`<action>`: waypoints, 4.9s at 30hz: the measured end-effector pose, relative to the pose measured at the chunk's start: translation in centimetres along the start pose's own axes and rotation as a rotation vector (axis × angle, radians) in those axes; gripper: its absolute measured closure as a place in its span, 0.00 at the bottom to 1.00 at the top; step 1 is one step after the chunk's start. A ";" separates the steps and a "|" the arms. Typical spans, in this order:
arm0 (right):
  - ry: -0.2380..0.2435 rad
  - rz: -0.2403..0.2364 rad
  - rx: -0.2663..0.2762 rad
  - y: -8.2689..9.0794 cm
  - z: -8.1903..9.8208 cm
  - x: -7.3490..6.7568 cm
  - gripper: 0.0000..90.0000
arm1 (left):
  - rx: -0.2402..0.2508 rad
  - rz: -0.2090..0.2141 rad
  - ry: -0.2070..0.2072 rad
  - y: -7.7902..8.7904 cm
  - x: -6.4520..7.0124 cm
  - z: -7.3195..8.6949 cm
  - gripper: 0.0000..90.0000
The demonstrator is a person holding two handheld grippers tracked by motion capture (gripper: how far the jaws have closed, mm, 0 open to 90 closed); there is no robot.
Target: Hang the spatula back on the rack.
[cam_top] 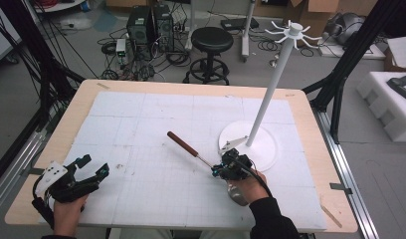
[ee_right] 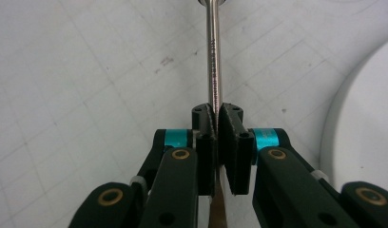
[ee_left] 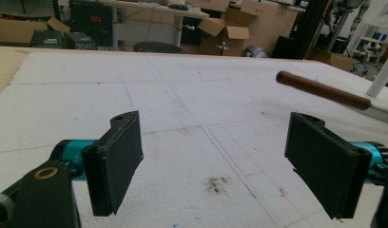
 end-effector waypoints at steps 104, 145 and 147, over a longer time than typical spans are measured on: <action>0.236 -0.294 0.594 9.8 1.1 -9.1 0.85 | 0.005 0.806 -0.151 -0.5 24.4 -22.3 0.81; 0.519 -0.699 0.663 14.2 -4.5 -10.2 0.81 | -0.061 1.045 -0.355 0.5 25.8 -21.6 0.81; 0.503 -0.697 0.669 14.3 -4.5 -10.1 0.82 | -0.056 1.023 -0.338 0.4 25.8 -21.7 0.81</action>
Point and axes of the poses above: each handheld gripper's, and its own axes: y roughly backward along the jaws, z roughly out of its underside, x roughly to its right, the point moved 5 cm from there along -y, roughly forward along the jaws, and after that the axes turned 13 degrees about -x, right-handed, at the moved point
